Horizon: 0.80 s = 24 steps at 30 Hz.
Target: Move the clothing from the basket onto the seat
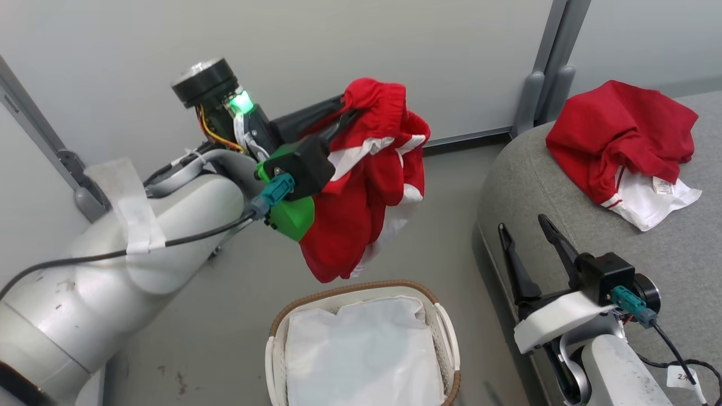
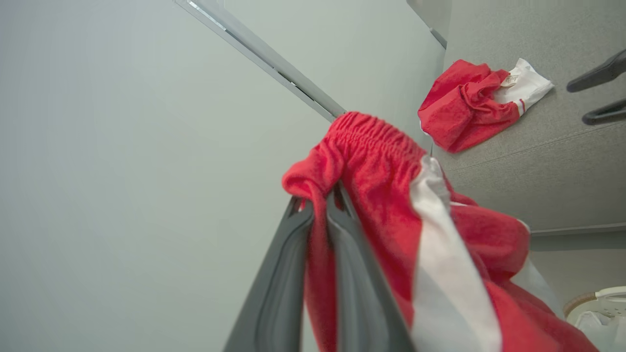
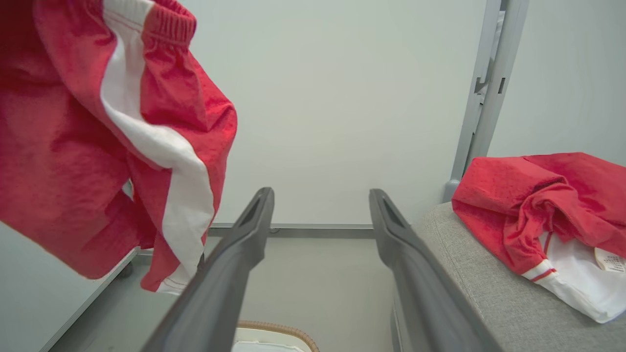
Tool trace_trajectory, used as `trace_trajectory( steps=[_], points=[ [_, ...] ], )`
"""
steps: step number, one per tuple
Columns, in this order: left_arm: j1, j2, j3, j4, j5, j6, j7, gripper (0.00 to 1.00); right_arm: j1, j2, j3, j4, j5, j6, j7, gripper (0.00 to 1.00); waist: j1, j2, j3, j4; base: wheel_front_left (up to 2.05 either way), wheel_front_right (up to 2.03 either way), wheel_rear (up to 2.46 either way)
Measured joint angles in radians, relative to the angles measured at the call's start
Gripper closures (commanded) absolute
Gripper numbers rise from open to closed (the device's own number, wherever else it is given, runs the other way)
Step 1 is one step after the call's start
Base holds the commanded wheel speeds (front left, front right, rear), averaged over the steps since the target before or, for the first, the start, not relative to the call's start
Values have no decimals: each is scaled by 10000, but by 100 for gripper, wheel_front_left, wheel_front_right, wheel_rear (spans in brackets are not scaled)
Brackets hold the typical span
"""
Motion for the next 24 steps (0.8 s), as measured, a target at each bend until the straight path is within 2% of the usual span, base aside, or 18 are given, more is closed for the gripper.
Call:
trace_trajectory(
  steps=[11,24],
  points=[
    [-1169,-123,-182,-311,-525,-12,0,100,-821,-2,1078,174,-502,0,0,0,0,0,-178,24,0,0,0],
    [-1503,-794,-779,-316,-915,-17,0,100,-2475,-2,2050,949,-1490,0,0,0,0,0,-268,273,0,0,0]
  ],
)
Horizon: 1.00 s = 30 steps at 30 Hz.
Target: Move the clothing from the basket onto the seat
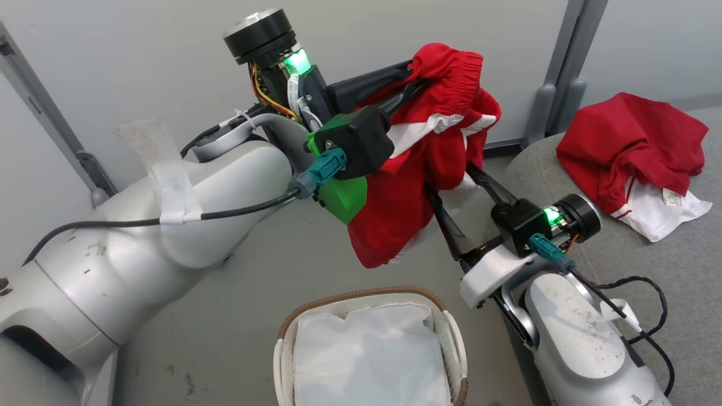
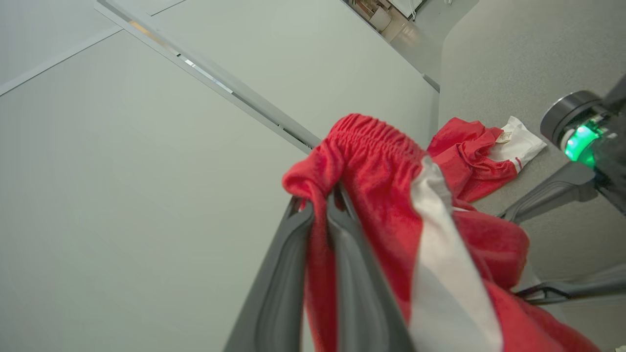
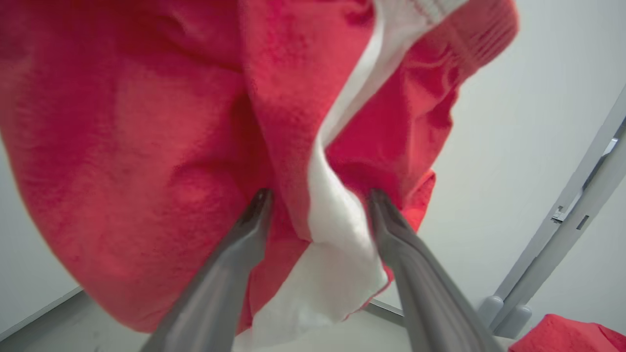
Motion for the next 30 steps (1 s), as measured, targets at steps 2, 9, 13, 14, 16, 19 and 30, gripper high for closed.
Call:
trace_trajectory(
  steps=[2,9,13,14,16,19,30],
  points=[
    [0,-27,-58,-69,-4,0,0,100,-158,2,196,276,-123,0,0,0,0,0,-13,47,0,0,0],
    [40,-138,-301,-422,-73,0,0,100,-666,0,625,675,-282,0,0,0,0,0,-57,208,0,0,0],
    [226,-176,-353,-560,-174,0,0,100,-919,-36,892,909,-290,0,0,100,0,0,-80,281,0,0,0],
    [271,-176,-345,-564,-190,0,0,100,-942,-42,918,963,-280,0,-2,100,0,0,-80,289,0,0,0],
    [419,-174,-297,-564,-265,0,0,100,-988,-73,936,1034,-259,0,0,100,0,1,-80,296,0,0,0],
    [699,-161,-151,-527,-313,0,0,100,-1054,-98,928,1060,-240,0,0,100,0,0,-69,293,0,0,0],
    [2359,-368,1030,163,-1068,0,-2,0,-1034,-297,460,1083,-165,0,0,100,1,0,-12,297,0,0,0]
  ],
)
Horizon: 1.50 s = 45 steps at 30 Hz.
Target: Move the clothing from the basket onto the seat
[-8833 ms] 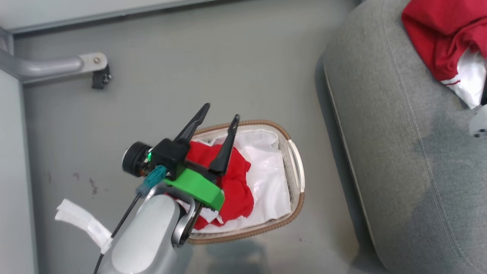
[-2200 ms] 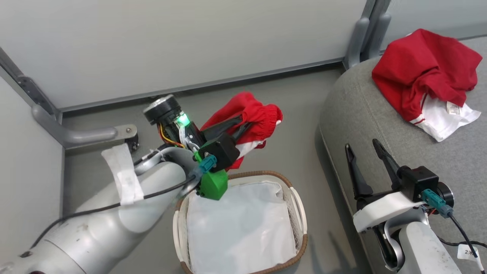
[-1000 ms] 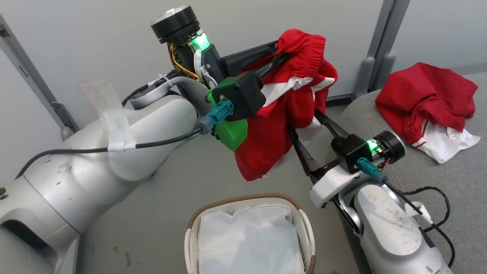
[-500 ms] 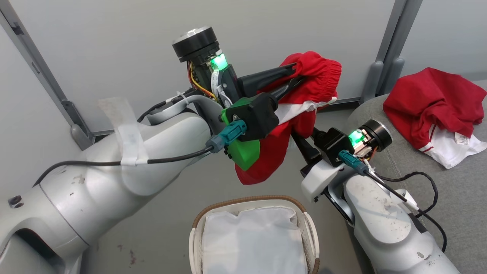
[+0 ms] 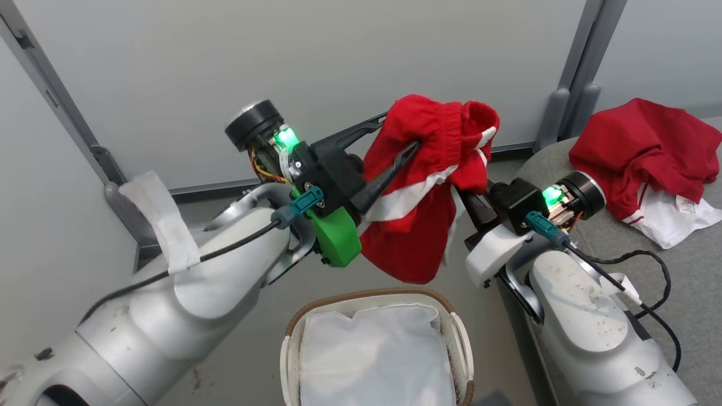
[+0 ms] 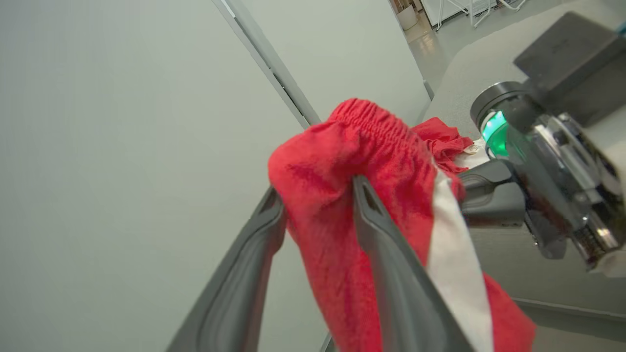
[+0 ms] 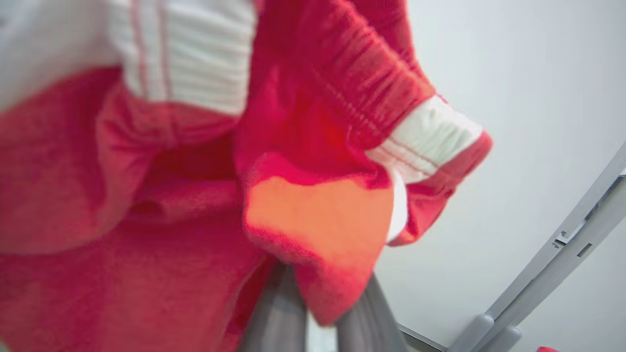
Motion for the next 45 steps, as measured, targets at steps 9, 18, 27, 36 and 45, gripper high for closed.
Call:
trace_trajectory(
  steps=[9,18,27,36,45],
  points=[
    [2375,-736,1248,316,-520,261,0,0,169,-178,-1045,-209,-92,0,0,100,0,0,131,124,0,0,0],
    [4785,-1622,2583,500,-282,255,0,0,302,-207,-1735,-493,-276,0,0,100,0,0,325,88,0,0,0],
    [5897,-2190,3833,504,178,86,0,0,409,-291,-2082,-579,-318,0,0,100,0,0,463,-10,0,0,0],
    [6159,-2393,4330,357,589,38,0,0,379,-449,-2612,-815,-364,0,0,100,0,0,681,-301,0,0,0],
    [5999,-2431,4054,161,769,23,0,0,437,-491,-3323,-1106,-378,0,0,100,1,0,1098,-1245,0,0,0]
  ],
)
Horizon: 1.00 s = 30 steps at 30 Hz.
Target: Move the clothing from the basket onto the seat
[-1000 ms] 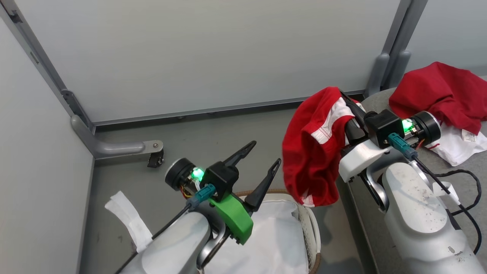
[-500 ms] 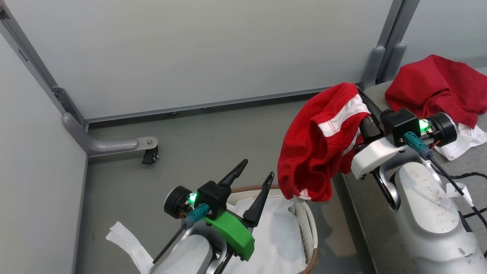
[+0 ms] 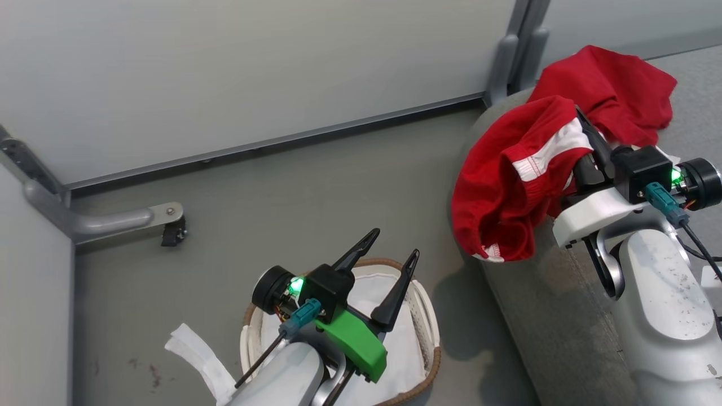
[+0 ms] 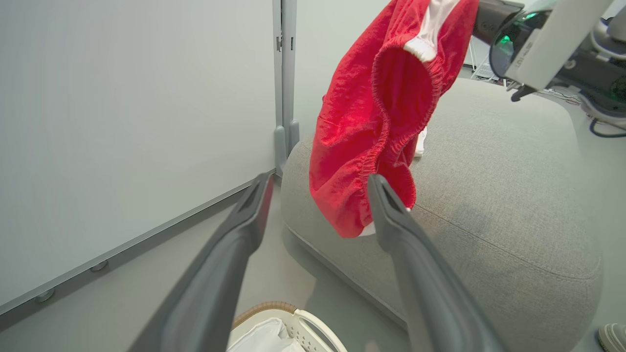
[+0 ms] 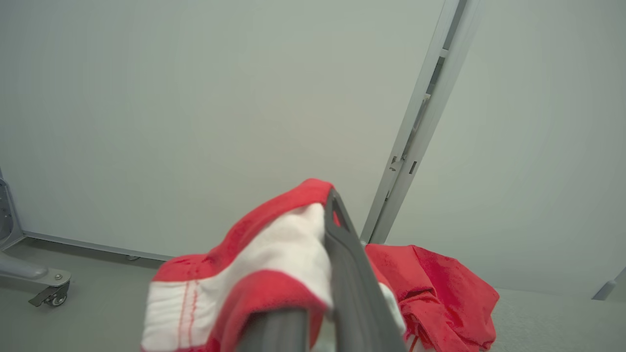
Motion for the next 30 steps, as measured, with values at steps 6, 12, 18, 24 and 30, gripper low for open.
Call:
trace_trajectory(
  steps=[6,12,18,24,30],
  points=[
    [-319,-13,-253,88,50,0,0,0,58,67,-330,-171,-2,0,0,100,0,0,339,-901,0,0,0],
    [-585,-23,-443,199,56,0,0,0,63,196,-531,-224,27,0,0,100,0,0,749,-1724,0,0,0],
    [-746,81,-558,274,58,0,0,0,-407,174,-779,-238,100,0,0,100,0,0,1335,-2127,0,0,0],
    [-1043,215,-652,326,125,0,0,0,-2139,-702,-1367,-399,19,0,0,100,0,0,1874,-2095,0,0,0],
    [-1389,293,-673,234,374,0,0,0,-4300,-2422,-1818,-15,-278,0,0,100,0,0,2394,-1652,0,0,0]
  ],
)
